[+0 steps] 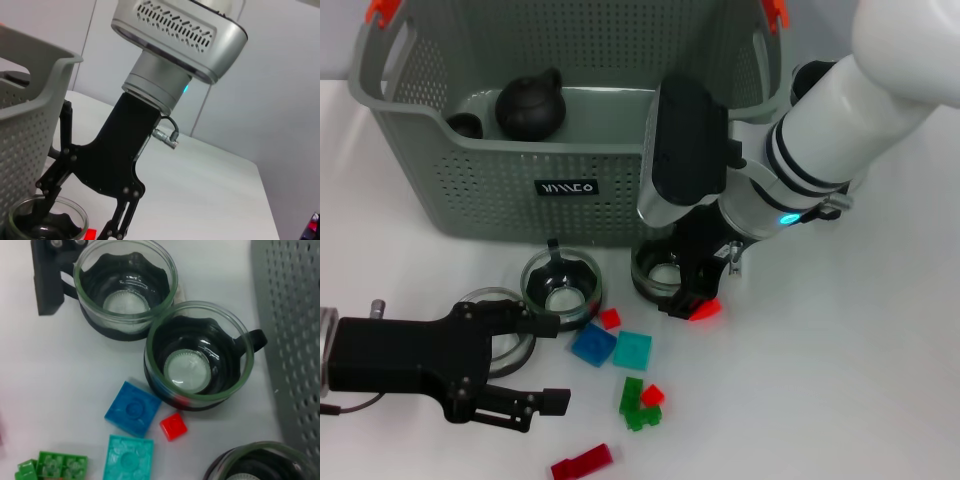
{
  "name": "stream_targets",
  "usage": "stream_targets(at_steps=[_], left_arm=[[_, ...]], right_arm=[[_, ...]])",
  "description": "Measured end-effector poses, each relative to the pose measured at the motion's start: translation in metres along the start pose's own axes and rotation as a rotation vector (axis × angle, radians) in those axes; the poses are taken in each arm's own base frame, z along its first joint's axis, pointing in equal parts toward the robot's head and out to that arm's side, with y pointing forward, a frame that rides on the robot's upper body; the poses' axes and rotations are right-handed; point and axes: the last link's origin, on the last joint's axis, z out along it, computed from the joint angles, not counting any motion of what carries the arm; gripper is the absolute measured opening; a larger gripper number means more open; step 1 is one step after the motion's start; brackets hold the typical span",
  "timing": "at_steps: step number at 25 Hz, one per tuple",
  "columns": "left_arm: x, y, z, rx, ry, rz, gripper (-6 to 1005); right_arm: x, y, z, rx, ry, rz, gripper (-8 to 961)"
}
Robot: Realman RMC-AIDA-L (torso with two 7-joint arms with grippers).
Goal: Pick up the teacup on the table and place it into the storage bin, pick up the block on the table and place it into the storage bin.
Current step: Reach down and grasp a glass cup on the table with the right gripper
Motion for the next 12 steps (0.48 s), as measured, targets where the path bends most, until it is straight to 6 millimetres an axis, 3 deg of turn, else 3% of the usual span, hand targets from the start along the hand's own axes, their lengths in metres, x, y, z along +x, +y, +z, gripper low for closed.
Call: stream_targets(at_steps=[12], left_arm=[[0.000, 0.000, 0.000, 0.002, 0.002, -0.001, 869]], right_arm=[[-0.001, 0.008, 0.011, -0.013, -0.001, -0.007, 847]])
